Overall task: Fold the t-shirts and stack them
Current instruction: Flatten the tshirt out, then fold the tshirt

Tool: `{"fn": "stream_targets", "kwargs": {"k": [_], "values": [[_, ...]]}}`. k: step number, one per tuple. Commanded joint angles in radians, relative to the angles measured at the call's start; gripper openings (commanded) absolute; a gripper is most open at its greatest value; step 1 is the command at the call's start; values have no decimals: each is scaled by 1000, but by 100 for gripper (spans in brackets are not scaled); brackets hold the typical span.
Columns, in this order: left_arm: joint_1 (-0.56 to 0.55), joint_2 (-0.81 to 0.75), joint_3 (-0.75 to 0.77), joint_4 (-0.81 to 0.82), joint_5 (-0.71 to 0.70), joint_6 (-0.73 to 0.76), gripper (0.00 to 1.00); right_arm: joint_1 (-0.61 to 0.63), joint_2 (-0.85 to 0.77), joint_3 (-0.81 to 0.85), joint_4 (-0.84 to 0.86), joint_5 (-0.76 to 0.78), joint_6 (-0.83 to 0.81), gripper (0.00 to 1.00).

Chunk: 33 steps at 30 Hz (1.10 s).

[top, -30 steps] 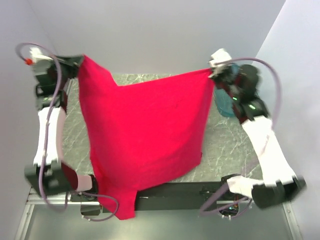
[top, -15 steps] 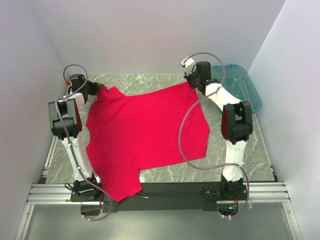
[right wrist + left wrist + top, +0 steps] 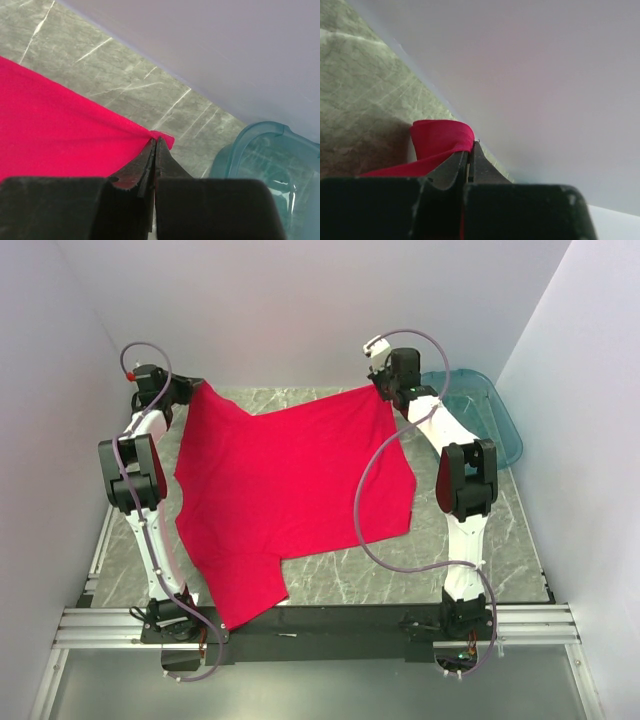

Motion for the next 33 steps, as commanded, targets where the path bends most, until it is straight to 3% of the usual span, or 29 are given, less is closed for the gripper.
{"fn": "stream_targets", "kwargs": {"k": [1,10,19,33], "values": [[6,-7,61,20,47,20,1,3,-25,18,44,19,-5,0],[6,-85,-6,50,105,33,1,-5,-109,-106,85,-11,6,0],[9,-251,-186,71,147,103,1,-29,-235,-252,122,-59,32,0],[11,-386,-335,68,201,160,1,-42,-266,-307,88,-126,56,0]]}}
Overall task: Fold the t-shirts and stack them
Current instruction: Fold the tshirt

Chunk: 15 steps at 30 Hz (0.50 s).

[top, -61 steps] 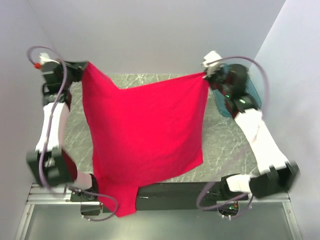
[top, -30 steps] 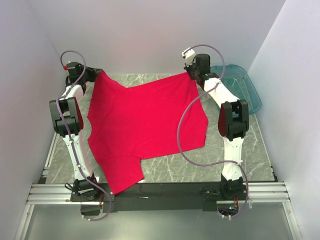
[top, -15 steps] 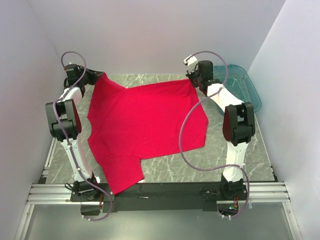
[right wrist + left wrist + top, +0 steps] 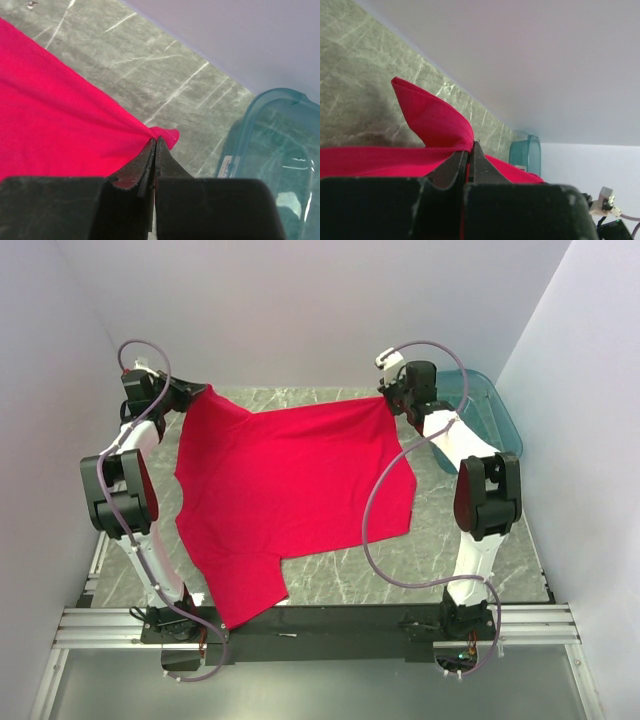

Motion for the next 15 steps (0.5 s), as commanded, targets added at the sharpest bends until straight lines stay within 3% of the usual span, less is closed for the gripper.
{"fn": "stream_targets", "kwargs": {"k": [1,15], "values": [[3,-77,-19,29,34,47,1,-10,-28,26,11,-30,21,0],[3,-149,-84,35,60,59,1,-10,185,273,-104,-4,31,0]]}}
